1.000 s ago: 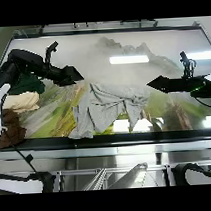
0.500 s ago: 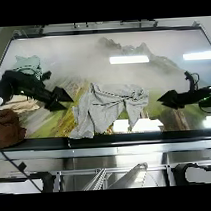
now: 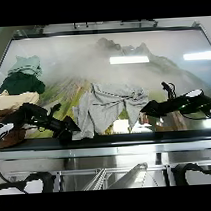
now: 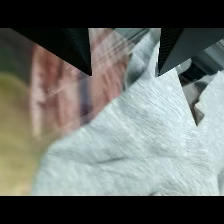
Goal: Fold the shirts.
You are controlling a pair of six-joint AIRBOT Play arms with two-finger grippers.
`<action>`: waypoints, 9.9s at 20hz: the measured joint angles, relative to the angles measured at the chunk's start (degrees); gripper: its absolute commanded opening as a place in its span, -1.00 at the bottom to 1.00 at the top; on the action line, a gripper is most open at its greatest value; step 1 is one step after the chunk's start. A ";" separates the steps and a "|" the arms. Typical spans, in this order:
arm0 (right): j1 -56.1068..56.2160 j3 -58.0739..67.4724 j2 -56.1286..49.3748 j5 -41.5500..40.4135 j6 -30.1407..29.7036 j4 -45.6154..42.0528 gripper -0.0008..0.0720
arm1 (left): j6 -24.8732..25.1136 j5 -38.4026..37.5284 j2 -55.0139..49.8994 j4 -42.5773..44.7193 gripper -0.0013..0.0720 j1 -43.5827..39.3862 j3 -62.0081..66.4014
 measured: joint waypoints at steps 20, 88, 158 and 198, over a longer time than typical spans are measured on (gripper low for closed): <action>-3.23 2.14 -1.49 2.12 -5.38 10.56 -0.09 | 2.01 4.07 -6.93 1.20 -0.92 -7.43 18.36; -22.03 23.91 -9.53 4.74 -0.35 5.14 0.02 | 1.92 16.13 -10.47 -9.16 0.96 1.55 27.71; -16.17 29.59 24.83 7.02 -4.92 11.82 -0.93 | 2.05 8.13 10.54 -3.19 -0.91 7.80 58.16; -26.58 20.04 -1.36 18.69 -0.87 -5.53 -0.47 | 0.96 6.25 4.68 10.05 0.94 13.11 0.26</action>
